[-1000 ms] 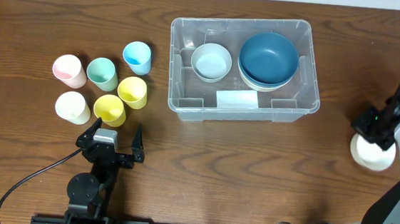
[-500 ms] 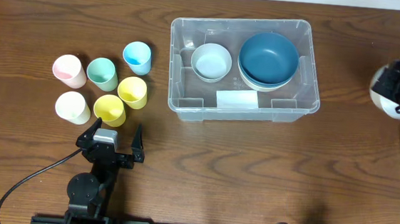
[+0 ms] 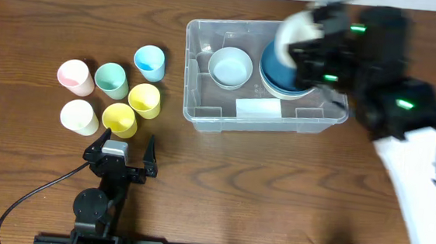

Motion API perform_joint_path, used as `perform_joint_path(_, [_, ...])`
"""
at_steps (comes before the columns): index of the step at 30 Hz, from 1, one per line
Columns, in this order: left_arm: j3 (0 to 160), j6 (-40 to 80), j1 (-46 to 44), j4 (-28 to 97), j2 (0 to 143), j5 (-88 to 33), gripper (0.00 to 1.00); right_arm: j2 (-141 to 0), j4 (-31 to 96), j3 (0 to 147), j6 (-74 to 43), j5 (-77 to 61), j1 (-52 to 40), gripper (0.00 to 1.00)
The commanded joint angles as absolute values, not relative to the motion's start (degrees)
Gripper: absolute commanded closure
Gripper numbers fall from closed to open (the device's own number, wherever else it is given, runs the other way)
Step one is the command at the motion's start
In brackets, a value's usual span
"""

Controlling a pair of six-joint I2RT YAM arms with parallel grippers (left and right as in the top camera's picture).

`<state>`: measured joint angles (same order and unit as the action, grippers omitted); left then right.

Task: Pack container
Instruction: 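Carry the white bowl into the bin onto the first white bowl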

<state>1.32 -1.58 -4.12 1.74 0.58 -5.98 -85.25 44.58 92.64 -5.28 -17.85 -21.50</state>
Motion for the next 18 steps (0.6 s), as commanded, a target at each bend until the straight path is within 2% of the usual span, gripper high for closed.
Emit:
perform_joint_path(1, [0.2, -2.3, -3.8, 3.6, 0.2, -6.7, 0.02, -91.6, 42.5, 92.9, -4.1, -14.8, -26.7, 0.99])
perform_joint_path(10, [0.2, -2.3, -3.8, 3.6, 0.2, -6.7, 0.02, -108.6, 33.9, 92.9, -4.2, -14.5, -35.3, 0.99])
perform_joint_path(18, [0.2, -2.3, -3.8, 3.6, 0.2, -6.7, 0.02, -114.5, 31.1, 92.9, -2.9, -10.6, -35.9, 0.99])
